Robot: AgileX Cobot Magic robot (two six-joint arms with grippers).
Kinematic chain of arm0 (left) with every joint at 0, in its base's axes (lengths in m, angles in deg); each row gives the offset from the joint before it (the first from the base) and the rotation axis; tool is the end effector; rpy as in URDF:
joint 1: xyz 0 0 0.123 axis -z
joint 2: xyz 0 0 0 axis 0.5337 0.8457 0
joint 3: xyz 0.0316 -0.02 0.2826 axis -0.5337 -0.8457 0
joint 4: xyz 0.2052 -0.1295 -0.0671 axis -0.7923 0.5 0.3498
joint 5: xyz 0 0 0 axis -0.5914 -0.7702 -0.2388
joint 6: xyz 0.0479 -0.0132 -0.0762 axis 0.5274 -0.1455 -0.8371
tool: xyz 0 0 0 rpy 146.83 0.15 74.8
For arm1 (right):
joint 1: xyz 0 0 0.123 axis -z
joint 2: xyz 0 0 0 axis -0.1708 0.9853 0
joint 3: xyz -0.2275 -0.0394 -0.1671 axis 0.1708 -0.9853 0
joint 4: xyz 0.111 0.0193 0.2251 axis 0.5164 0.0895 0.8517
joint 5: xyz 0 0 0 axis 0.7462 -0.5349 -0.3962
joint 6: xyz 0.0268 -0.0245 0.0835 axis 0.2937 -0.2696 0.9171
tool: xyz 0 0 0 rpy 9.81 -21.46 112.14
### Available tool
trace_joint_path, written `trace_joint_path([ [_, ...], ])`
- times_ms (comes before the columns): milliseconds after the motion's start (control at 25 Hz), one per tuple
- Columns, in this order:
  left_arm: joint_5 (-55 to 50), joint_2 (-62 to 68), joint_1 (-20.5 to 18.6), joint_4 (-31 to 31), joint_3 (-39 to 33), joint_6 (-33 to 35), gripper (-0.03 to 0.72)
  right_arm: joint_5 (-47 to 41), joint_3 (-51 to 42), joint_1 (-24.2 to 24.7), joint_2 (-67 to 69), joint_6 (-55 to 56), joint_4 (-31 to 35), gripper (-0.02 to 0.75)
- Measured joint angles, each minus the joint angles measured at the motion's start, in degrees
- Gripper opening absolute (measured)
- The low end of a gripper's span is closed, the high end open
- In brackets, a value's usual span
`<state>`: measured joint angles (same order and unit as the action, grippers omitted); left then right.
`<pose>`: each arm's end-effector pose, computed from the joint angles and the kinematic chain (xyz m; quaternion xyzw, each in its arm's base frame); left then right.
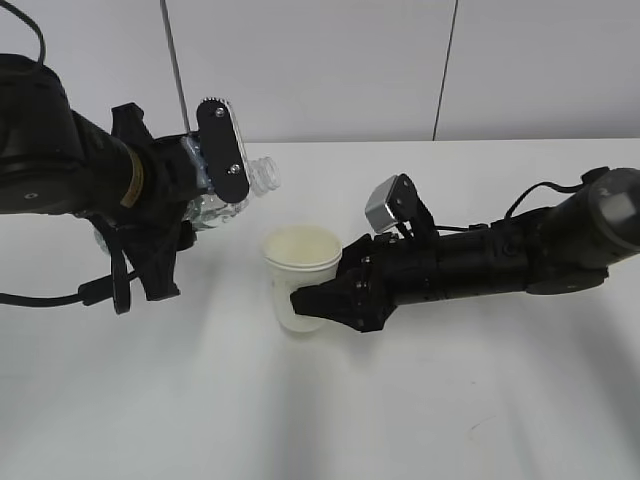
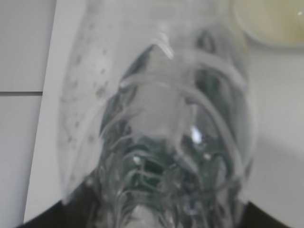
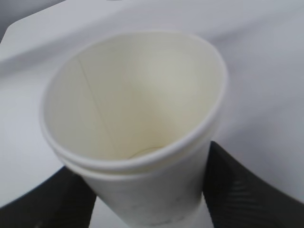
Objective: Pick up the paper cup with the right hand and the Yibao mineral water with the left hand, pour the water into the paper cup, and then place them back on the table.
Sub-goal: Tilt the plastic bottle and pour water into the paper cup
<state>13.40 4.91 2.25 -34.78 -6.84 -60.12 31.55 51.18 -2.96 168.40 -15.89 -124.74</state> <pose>0.2982 -0.1694 0.2211 0.5823 0.7201 0.1993 0.3203 0.3578 0.1565 0.0963 -0.4208 0.7122 0.3778 0.4159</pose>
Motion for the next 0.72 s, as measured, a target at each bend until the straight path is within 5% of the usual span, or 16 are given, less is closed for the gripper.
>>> trace_joint_path([
  [720,-1.3,0.0,0.5,-6.6,0.0,0.0,0.311,-0.1,1.9,-1.9,0.0,3.0,-1.0,0.505],
])
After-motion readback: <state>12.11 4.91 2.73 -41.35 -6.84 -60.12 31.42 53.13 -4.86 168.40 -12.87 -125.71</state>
